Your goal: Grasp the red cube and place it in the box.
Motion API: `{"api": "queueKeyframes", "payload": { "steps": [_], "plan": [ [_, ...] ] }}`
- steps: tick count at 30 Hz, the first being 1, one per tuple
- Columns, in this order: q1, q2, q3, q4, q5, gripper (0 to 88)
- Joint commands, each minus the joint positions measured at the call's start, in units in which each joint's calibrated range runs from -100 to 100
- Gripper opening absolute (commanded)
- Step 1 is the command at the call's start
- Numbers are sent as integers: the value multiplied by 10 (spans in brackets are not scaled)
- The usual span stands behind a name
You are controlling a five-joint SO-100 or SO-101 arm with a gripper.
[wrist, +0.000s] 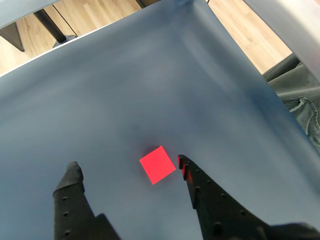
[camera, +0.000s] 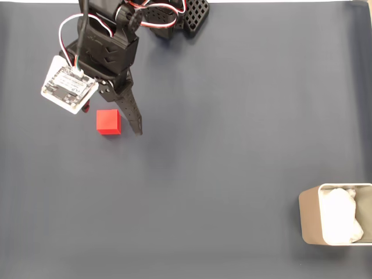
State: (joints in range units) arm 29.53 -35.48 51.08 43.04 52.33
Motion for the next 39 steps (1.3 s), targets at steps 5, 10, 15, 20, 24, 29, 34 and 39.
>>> {"api": "queueKeyframes", "payload": {
  "steps": [5, 10, 15, 20, 24, 29, 34, 39],
  "plan": [
    [3, 13, 16, -43, 2, 438],
    [5, 23, 35, -62, 3, 439],
    [7, 31, 50, -79, 4, 439],
    [11, 40, 66, -101, 6, 439],
    [14, 51, 75, -121, 10, 440],
    [17, 73, 75, -148, 13, 440],
    [17, 93, 75, -171, 14, 442],
    [17, 104, 75, -177, 17, 442]
  ]
}}
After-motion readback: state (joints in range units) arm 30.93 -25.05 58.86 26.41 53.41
